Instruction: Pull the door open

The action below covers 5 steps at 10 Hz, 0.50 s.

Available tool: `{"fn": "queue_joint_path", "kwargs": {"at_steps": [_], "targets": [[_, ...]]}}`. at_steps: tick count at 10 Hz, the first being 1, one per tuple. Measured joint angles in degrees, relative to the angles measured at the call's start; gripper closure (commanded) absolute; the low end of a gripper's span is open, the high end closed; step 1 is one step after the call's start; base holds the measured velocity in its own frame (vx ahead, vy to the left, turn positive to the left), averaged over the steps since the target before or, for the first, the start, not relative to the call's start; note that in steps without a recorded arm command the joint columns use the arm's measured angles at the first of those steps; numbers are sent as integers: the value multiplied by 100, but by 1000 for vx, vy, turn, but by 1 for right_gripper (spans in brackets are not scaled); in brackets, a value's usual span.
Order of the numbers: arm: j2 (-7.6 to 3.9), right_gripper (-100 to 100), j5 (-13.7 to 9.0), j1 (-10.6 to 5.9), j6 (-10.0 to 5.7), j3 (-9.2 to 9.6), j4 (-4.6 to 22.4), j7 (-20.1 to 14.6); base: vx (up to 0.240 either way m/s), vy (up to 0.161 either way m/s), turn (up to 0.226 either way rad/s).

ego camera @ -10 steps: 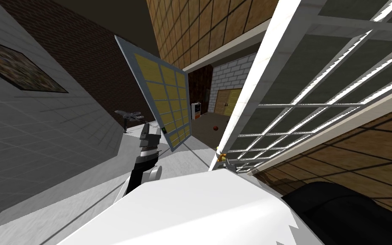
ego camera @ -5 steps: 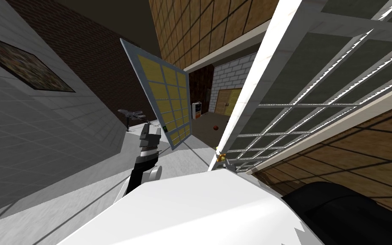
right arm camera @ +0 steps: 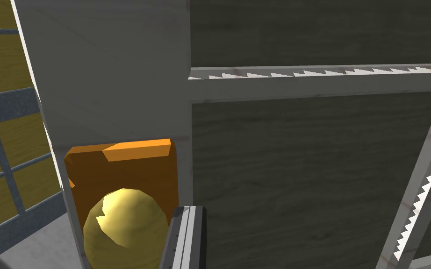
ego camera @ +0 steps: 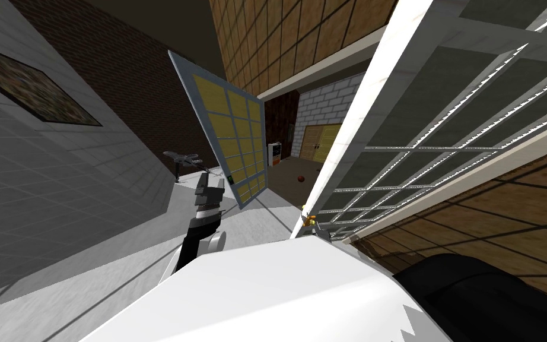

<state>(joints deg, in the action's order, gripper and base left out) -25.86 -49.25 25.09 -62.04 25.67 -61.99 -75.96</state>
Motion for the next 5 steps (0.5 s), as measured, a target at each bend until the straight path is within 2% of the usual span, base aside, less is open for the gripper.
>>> {"fn": "queue_joint_path", "kwargs": {"at_steps": [1, 2, 5], "targets": [[1, 100, 1, -1, 0, 1, -1, 0, 0, 0, 0], [1, -100, 1, -2, 0, 2, -2, 0, -115, 6, 145], [-156, -100, 45, -91, -140, 65, 144, -179, -204, -8, 110]]}}
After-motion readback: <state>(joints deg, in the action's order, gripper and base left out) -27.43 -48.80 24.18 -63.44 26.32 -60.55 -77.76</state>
